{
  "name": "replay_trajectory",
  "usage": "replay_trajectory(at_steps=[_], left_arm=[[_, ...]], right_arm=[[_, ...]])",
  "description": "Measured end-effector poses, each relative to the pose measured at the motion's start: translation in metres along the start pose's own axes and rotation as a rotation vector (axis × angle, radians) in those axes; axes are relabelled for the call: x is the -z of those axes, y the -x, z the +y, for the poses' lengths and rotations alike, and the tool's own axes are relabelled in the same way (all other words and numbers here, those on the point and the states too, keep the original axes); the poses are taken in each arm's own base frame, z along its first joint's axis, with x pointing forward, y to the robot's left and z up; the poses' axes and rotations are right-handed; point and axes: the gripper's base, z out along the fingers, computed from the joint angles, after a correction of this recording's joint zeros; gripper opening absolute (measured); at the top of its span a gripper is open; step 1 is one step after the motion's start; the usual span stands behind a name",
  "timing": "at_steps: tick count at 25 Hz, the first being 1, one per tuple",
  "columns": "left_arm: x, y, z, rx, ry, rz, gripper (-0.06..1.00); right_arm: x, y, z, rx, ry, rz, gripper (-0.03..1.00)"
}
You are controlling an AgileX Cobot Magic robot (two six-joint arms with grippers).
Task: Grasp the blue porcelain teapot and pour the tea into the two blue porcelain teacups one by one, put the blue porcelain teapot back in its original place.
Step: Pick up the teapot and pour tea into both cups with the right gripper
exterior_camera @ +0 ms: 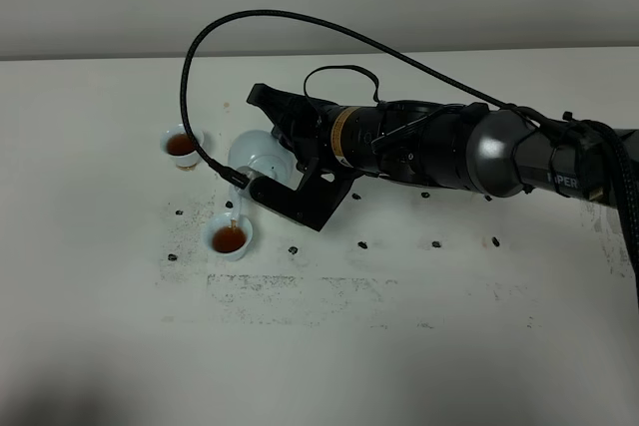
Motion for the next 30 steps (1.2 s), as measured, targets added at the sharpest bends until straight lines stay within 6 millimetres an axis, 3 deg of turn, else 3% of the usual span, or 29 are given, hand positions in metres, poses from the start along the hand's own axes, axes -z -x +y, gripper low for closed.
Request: replay_trajectory(at_steps=[30], left_arm=[[0.0000,0.0000,0.0000,-0.001,0.000,0.000,0.65]], right_arm=[[0.0000,0.0000,0.0000,0.029,0.000,0.000,0.04]])
